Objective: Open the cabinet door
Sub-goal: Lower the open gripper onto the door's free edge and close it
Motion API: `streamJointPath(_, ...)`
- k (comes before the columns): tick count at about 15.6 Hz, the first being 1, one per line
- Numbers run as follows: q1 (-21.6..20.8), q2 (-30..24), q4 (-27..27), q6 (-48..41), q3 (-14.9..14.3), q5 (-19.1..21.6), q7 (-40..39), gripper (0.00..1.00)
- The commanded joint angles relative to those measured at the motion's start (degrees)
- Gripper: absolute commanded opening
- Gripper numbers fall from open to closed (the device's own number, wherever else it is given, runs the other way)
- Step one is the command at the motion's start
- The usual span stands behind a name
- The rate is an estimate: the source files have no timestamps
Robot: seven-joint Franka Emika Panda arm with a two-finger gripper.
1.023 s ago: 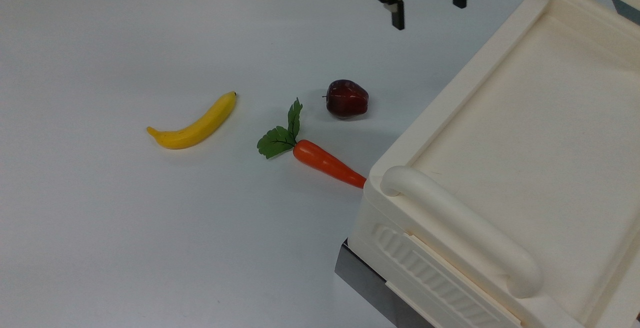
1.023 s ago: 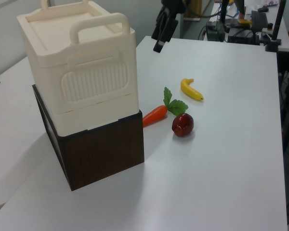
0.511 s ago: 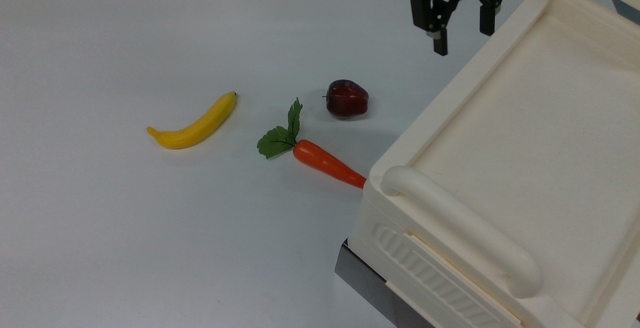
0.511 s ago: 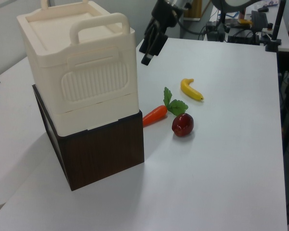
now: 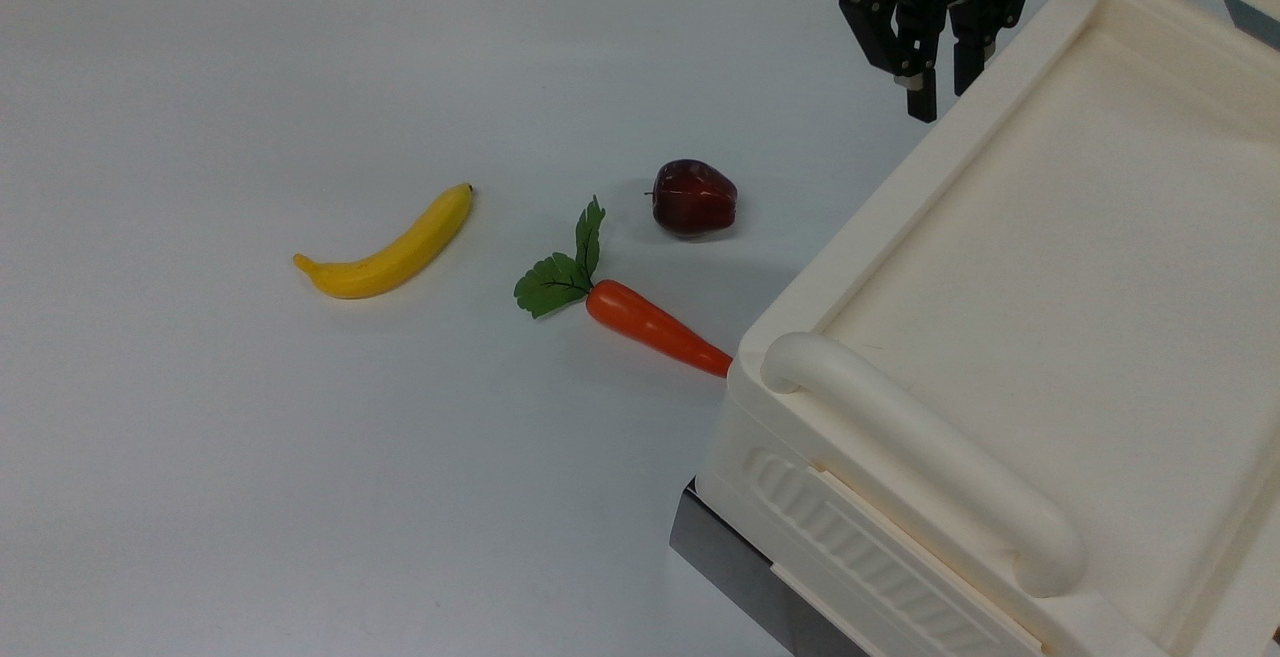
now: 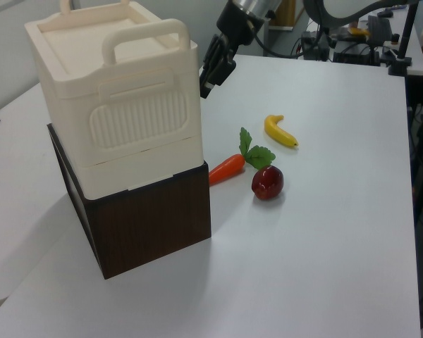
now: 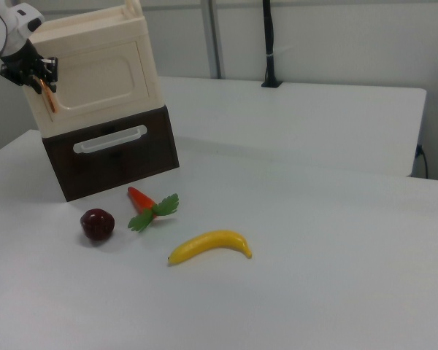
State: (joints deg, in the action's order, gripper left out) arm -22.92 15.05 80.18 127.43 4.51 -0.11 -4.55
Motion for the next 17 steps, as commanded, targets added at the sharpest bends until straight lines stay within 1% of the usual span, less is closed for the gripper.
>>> streamJointPath(1,-0.9,1.1,-2.1,0.9,-0.1,0.8,-1.6,0.34)
streamJointPath(4,-1.1,1.1,-2.2,0.9,-0.2,0.8,-1.7,0.29)
streamJointPath(9,-1.0,1.2,-2.2,1.1,-0.2,0.6,-1.5,0.28)
streamJointPath(10,-1.0,1.2,-2.1,2.3,-0.2,0.7,-1.4,0.27)
streamJointPath(11,-1.0,1.2,-2.0,3.9,-0.1,0.6,-1.3,0.22)
streamJointPath(13,-0.8,1.2,-1.8,4.4,-0.2,0.6,-1.2,0.18)
streamJointPath(14,-0.8,1.1,-1.8,4.3,-0.2,0.6,-1.3,0.14)
streamJointPath(17,-0.5,1.0,-1.7,3.7,-0.2,0.5,-1.3,0.10)
